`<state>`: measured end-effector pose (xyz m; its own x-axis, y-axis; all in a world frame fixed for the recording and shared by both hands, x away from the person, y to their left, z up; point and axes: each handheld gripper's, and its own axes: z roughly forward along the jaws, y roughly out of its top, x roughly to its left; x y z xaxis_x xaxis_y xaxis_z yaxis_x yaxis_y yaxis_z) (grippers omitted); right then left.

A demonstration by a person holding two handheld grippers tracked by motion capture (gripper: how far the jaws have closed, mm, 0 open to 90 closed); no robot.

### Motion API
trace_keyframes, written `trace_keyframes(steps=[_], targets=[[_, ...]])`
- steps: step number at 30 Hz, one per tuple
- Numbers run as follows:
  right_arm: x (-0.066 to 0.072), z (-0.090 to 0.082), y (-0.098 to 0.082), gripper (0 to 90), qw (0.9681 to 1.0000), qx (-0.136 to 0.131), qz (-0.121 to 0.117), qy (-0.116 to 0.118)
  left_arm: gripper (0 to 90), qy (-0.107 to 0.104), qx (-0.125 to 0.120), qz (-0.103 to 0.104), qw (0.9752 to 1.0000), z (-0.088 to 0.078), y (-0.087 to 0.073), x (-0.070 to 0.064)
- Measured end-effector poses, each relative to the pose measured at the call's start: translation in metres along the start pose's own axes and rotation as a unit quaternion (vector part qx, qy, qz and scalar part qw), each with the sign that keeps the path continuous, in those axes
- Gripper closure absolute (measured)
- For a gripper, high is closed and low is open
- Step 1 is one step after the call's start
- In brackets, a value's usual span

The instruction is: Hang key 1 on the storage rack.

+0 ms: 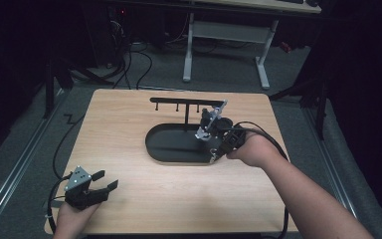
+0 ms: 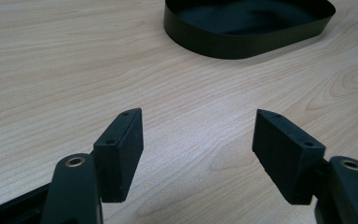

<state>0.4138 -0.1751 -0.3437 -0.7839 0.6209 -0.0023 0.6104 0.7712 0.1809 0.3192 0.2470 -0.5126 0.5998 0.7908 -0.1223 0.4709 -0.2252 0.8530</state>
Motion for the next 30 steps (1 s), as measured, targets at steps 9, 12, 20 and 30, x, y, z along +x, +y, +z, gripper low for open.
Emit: trace_keyframes(steps=[9,12,20,30], targets=[[-0.014,-0.005,0.028,89.2,0.9999,-0.001,0.006,-0.009,34.2,-0.003,-0.001,0.0,1.0,0.001,0.0,0.0],[-0.016,-0.006,0.033,89.2,0.9999,-0.001,0.009,-0.01,34.3,-0.004,-0.001,-0.001,1.0,0.001,0.0,0.0],[-0.024,-0.01,0.049,89.2,0.9998,-0.007,0.011,-0.013,34.4,-0.006,-0.001,-0.005,1.0,0.001,-0.002,0.003],[-0.034,-0.013,0.071,89.2,0.9997,-0.012,0.009,-0.017,34.5,-0.007,-0.006,-0.013,0.9999,-0.002,-0.004,0.006]])
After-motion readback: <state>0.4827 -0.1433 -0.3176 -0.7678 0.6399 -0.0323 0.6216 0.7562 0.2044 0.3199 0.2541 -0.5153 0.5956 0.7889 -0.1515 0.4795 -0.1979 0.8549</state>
